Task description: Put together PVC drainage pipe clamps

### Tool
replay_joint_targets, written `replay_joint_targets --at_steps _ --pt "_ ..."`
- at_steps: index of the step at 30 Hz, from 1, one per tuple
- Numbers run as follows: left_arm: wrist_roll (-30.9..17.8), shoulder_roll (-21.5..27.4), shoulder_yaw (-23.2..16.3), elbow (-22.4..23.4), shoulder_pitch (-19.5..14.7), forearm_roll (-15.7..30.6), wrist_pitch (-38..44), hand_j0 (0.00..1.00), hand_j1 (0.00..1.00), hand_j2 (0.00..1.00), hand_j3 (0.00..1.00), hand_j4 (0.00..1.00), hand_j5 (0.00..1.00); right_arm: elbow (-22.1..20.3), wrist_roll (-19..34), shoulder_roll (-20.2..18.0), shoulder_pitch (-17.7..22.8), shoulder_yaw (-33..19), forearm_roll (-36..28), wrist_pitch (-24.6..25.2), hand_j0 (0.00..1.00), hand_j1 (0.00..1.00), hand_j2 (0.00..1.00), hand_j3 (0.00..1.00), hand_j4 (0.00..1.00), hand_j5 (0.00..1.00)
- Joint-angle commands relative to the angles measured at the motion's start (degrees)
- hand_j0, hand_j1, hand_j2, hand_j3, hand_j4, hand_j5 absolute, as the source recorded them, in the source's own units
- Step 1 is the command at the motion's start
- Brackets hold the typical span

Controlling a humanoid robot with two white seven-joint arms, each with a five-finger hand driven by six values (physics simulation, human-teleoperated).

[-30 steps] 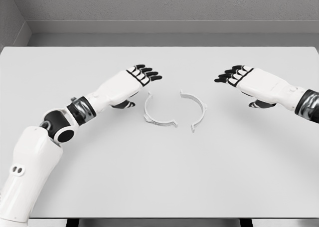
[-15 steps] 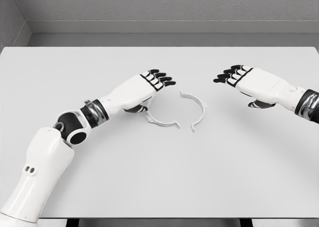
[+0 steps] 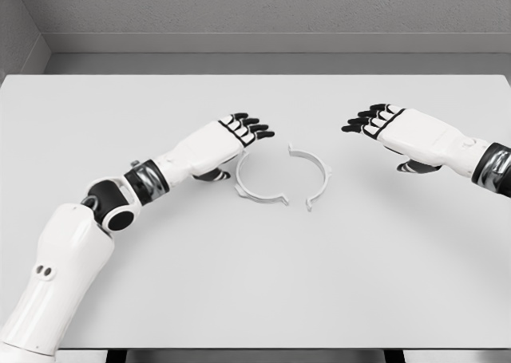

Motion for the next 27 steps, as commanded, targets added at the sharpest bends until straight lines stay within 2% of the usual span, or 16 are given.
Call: replay_joint_targets --at_steps 1,10,20,23,26,27 --pt "0.1 -0.4 -0.3 1.0 0.0 0.3 0.1 1.00 1.00 1.00 1.00 1.00 1.00 0.0 0.0 -0.1 0.0 0.0 -0.2 0.0 1.00 1.00 1.00 1.00 1.00 1.00" --pt "0.1 -4.2 -0.4 1.2 -0.1 -1.5 0.1 1.00 1.00 1.00 1.00 1.00 1.00 -0.3 0.0 0.0 0.1 0.0 -0.2 0.0 1.00 1.00 1.00 1.00 1.00 1.00" --pt "0.0 -5.5 -0.7 1.2 -0.4 -1.8 0.1 1.00 1.00 1.00 1.00 1.00 1.00 -0.3 0.1 0.1 0.0 0.1 -0.2 0.1 1.00 1.00 1.00 1.00 1.00 1.00" --pt "0.1 -4.4 0.1 0.4 -0.6 -1.1 0.1 1.00 1.00 1.00 1.00 1.00 1.00 -0.3 0.0 0.1 0.1 0.1 -0.2 0.0 1.00 1.00 1.00 1.00 1.00 1.00" --pt "0.1 1.4 2.3 -5.5 1.9 0.0 0.1 1.00 1.00 1.00 1.00 1.00 1.00 -0.3 0.0 0.2 0.0 0.1 -0.2 0.0 1.00 1.00 1.00 1.00 1.00 1.00" --pt "0.1 2.1 2.4 -6.1 2.3 1.1 0.1 1.00 1.00 1.00 1.00 1.00 1.00 -0.3 0.0 0.2 0.0 0.1 -0.2 0.0 1.00 1.00 1.00 1.00 1.00 1.00"
